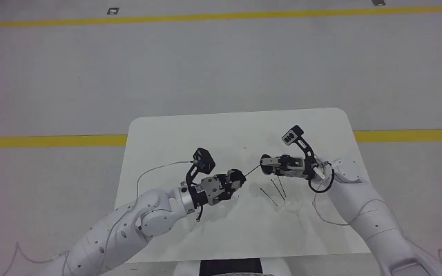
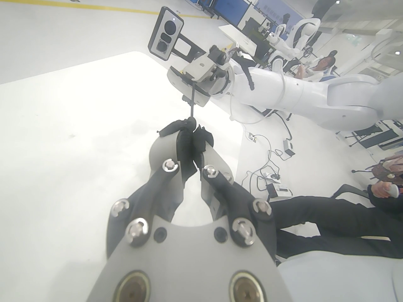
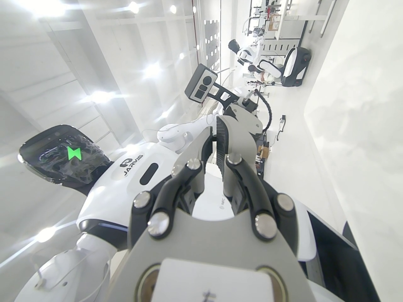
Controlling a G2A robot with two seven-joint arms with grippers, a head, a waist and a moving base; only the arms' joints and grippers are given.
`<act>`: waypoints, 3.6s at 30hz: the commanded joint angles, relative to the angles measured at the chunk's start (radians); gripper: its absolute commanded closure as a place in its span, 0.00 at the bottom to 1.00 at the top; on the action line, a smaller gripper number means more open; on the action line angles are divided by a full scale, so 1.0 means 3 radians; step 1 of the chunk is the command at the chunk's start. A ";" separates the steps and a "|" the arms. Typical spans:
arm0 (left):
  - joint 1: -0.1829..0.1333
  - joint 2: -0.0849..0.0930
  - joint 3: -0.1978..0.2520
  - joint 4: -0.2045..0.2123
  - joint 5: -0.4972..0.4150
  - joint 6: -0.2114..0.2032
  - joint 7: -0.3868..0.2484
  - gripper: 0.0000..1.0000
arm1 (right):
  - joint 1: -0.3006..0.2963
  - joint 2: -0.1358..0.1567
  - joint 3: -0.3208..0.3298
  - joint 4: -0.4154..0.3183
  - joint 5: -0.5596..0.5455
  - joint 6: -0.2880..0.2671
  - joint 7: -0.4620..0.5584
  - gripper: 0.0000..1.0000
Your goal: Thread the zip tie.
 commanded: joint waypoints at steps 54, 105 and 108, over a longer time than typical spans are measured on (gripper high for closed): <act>0.0139 -0.0238 -0.0354 0.0119 -0.2936 0.0000 -0.0859 0.00 | -0.0337 -0.0196 0.0546 -0.0543 -0.0190 0.0000 0.0000 1.00; 0.0317 -0.0507 -0.0674 0.0217 -0.4355 0.0012 -0.1717 0.43 | -0.0588 -0.0423 0.0965 -0.0979 -0.0851 0.0000 -0.0261 1.00; 0.0319 -0.0516 -0.0678 0.0228 -0.4341 0.0037 -0.1716 0.44 | -0.0581 -0.0427 0.0970 -0.0936 -0.0900 0.0000 -0.0253 1.00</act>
